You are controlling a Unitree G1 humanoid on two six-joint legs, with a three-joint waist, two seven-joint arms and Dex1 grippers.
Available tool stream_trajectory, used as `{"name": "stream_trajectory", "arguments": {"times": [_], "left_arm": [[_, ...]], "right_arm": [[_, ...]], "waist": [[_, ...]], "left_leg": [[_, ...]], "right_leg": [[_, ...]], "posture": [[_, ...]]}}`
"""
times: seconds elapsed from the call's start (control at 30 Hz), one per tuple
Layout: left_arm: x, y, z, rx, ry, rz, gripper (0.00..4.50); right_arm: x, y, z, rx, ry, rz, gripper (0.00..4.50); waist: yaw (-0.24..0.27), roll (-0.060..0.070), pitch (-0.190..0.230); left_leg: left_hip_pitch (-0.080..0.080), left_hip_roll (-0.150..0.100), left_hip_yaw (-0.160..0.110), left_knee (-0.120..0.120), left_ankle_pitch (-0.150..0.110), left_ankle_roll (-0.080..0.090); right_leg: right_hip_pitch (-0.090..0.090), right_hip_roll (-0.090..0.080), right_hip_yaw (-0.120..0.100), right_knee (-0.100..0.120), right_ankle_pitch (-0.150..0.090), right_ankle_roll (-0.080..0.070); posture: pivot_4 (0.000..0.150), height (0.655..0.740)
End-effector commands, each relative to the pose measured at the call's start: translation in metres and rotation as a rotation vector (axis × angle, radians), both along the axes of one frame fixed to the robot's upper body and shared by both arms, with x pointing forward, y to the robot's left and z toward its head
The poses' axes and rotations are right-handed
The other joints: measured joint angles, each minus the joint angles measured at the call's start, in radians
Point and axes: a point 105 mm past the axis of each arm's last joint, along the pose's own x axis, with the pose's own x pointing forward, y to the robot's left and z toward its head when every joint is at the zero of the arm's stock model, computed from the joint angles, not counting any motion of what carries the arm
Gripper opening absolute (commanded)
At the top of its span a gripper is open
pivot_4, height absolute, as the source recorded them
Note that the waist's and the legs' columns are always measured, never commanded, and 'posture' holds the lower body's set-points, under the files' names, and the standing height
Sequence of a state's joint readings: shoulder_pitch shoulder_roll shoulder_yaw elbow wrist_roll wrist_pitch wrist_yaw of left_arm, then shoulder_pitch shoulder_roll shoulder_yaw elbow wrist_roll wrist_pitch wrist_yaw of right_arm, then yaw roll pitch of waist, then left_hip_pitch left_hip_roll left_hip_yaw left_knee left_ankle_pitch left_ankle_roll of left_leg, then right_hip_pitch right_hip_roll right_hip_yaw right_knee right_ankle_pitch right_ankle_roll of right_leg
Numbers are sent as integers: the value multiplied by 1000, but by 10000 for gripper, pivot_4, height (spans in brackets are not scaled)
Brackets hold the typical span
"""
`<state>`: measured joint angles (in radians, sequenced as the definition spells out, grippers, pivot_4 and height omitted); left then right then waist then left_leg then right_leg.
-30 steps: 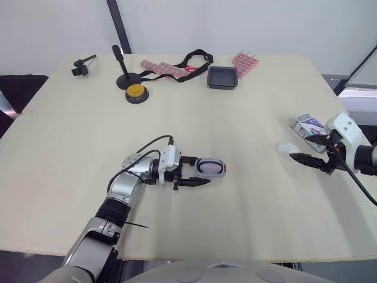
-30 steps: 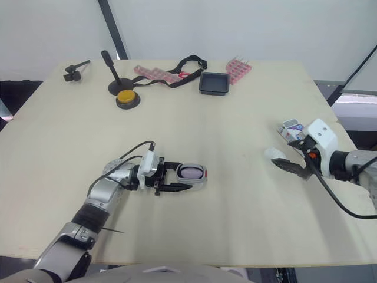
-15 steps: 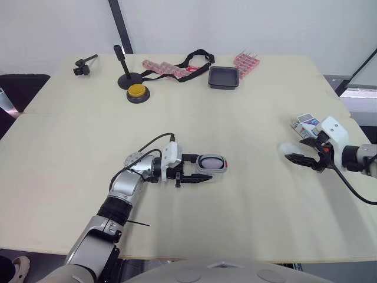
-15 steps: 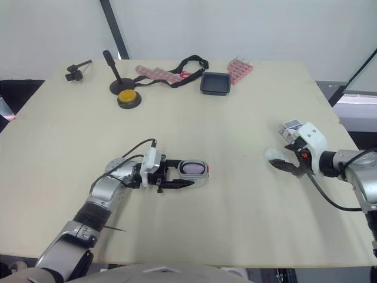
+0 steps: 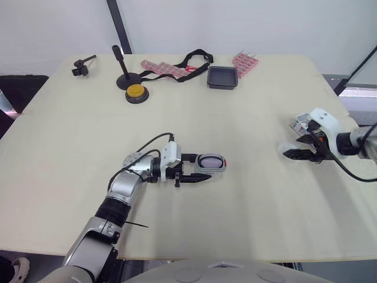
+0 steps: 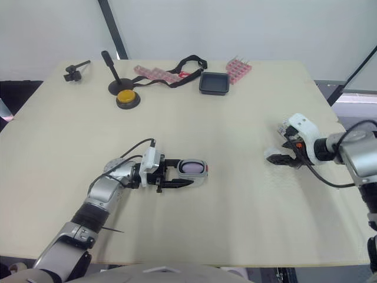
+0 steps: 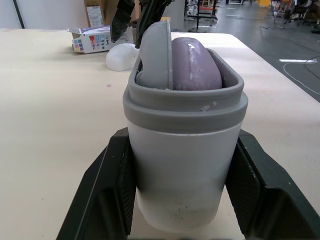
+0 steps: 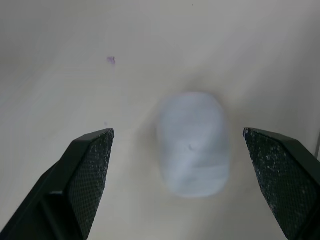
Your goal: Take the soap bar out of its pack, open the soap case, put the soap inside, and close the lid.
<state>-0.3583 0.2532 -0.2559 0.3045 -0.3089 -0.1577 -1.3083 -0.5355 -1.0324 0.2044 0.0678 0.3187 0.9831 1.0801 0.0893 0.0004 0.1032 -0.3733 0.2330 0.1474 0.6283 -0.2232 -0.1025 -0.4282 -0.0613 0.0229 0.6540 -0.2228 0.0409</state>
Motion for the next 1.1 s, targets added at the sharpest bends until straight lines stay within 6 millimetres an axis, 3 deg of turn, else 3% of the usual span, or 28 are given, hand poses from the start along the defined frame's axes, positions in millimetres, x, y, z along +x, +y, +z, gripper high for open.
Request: {"name": "stream_trajectory", "arguments": {"times": [0.03,0.27,0.57,0.83,1.1], "left_arm": [[1,0,7,-9,-29,-1,19377],[0,0,7,-11,-29,4,19377],[-1,0,7,-14,-26,12,19377],[-2,-1,7,-15,-23,14,19377],[-2,-2,7,-12,-22,13,19377]], "right_arm": [[3,-11,0,-86,50,-7,44592],[9,-13,-10,-127,96,1,44592],[18,-3,-5,-107,62,23,44592],[18,-6,-9,-125,67,26,44592],[18,-7,-12,-134,70,31,20044]], "waist": [[3,0,0],[8,0,0],[9,0,0],[9,0,0],[8,0,0]], "left_leg": [[0,0,0,0,0,0],[-1,0,0,0,0,0],[0,0,1,0,0,0],[0,0,1,0,0,0],[0,0,1,0,0,0]], "right_leg": [[0,0,0,0,0,0],[-1,0,0,0,0,0],[-1,0,0,1,0,0],[-1,0,0,1,0,0],[-1,0,0,1,0,0]], "posture": [[1500,7291],[1500,7291],[1500,7291],[1500,7291],[1500,7291]]}}
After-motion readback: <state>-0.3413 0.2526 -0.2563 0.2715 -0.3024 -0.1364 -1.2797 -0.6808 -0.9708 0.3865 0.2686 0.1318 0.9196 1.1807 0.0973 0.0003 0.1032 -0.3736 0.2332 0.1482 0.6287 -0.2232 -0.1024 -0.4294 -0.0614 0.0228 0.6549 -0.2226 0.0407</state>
